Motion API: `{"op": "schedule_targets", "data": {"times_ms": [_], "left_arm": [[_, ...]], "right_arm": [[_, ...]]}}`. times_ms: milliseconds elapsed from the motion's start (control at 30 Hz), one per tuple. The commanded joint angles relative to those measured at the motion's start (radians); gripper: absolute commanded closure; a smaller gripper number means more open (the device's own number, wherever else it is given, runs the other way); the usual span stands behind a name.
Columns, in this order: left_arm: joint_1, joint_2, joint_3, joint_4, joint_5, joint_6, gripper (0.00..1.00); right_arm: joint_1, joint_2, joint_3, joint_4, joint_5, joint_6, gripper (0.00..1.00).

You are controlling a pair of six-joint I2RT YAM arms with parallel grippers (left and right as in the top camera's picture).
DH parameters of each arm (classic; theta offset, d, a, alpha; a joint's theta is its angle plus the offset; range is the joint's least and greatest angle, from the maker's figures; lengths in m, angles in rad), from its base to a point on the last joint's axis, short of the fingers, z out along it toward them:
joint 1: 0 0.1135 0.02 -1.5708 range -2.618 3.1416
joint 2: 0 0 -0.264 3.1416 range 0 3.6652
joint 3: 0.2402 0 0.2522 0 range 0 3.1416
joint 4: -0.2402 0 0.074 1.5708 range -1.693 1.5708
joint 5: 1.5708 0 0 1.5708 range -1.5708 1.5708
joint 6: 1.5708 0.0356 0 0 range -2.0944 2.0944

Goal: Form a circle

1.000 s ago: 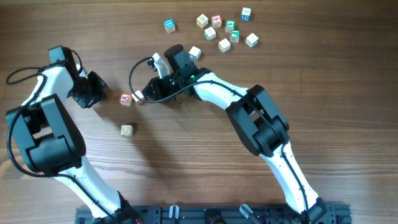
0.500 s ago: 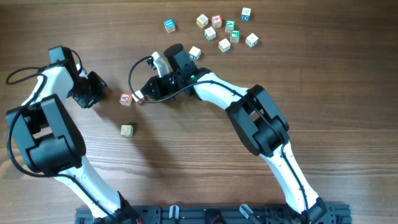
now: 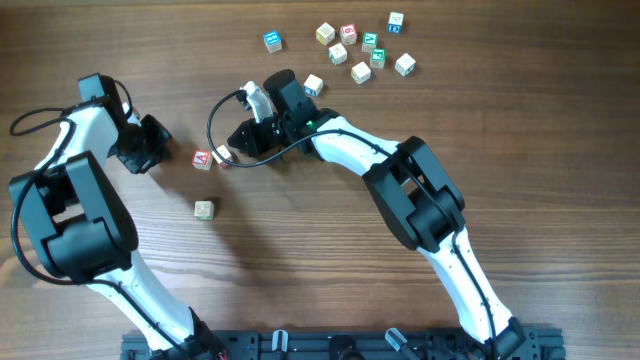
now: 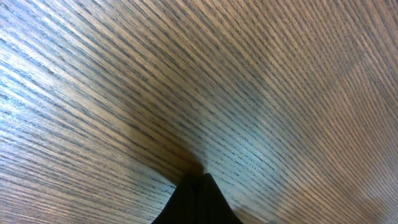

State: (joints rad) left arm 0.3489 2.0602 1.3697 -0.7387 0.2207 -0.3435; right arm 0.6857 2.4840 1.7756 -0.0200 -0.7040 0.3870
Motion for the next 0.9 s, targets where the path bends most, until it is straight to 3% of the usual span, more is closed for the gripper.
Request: {"op": "schedule_targets", "data": {"times_ms": [0, 700, 867], "left_arm": [[0.008, 0.006, -0.009, 0.003, -0.04, -0.008, 0.96], [0.008, 0.006, -0.009, 0.024, -0.037, -0.008, 0.96], [-0.013, 0.006, -0.009, 0.099, 0.144, 0.006, 0.96]], "right_arm": [[0.015, 0.016, -0.003, 0.009, 0.016, -0.047, 0.96], [-0.014, 0.016, -0.003, -0.003, 0.088, -0.054, 0.96], [-0.079, 0.016, -0.003, -0.073, 0.216, 0.033, 0.96]]}}
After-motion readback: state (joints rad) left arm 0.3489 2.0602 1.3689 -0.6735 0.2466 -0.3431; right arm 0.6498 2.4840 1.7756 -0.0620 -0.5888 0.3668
